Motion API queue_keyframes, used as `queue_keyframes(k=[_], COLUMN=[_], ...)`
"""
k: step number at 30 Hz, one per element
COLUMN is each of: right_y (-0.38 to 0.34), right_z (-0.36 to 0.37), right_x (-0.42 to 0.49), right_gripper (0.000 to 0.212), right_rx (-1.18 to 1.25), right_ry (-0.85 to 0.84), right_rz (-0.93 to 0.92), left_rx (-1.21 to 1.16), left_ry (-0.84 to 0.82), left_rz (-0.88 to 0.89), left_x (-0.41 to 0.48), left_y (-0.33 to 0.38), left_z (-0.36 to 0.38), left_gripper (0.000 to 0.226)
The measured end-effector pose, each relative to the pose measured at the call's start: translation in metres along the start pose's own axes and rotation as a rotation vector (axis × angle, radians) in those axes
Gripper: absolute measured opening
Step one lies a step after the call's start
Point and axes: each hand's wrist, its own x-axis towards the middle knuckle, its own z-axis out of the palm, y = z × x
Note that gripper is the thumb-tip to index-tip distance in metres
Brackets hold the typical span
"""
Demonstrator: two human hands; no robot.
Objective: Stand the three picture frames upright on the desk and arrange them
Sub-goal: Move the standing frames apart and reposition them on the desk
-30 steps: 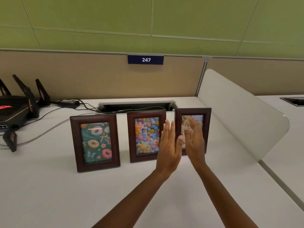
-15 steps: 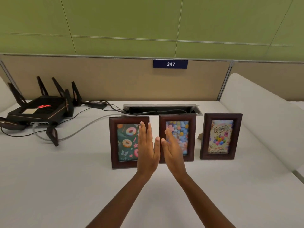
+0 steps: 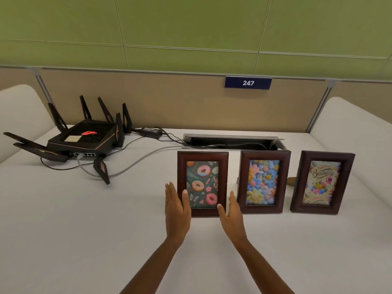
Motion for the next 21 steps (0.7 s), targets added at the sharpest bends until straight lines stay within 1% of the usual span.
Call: queue_keyframes(k=[2, 5, 9, 11, 12, 14, 17, 21], right_y=[0.001, 0.002, -0.002, 0.002, 0.004, 0.004, -0.004, -0.016], right_z=[0.005, 0.009, 0.01, 0.011, 0.012, 0.014, 0.018, 0.029], right_x=[0.002, 0.009, 0.018, 0.022, 0.024, 0.026, 0.026, 0.028], right_gripper=[0.06, 0.055, 0.046, 0.044, 0.043, 0.04, 0.035, 0.04], right_rx=[0.007, 0.03, 0.081, 0.114, 0.136, 0.189, 0.251, 0.292], right_ry=[-0.023, -0.01, 0.024, 0.04, 0.041, 0.031, 0.012, -0.031], right_rz=[0.035, 0.051, 0.107, 0.128, 0.143, 0.152, 0.125, 0.085], left_rx=[-0.078, -0.203, -0.303, -0.341, -0.364, -0.38, -0.337, -0.373], left_ry=[-0.099, -0.218, -0.313, -0.345, -0.353, -0.352, -0.307, -0.231], left_rz=[-0.1, -0.213, -0.243, -0.244, -0.246, -0.26, -0.293, -0.32], left_x=[0.005, 0.013, 0.021, 0.024, 0.026, 0.03, 0.038, 0.046], left_y=[-0.007, -0.013, -0.018, -0.017, -0.017, -0.017, -0.021, -0.021], left_z=[-0.004, -0.01, -0.012, -0.015, -0.016, -0.018, -0.022, -0.043], left_gripper=[0.057, 0.054, 0.067, 0.06, 0.054, 0.051, 0.056, 0.059])
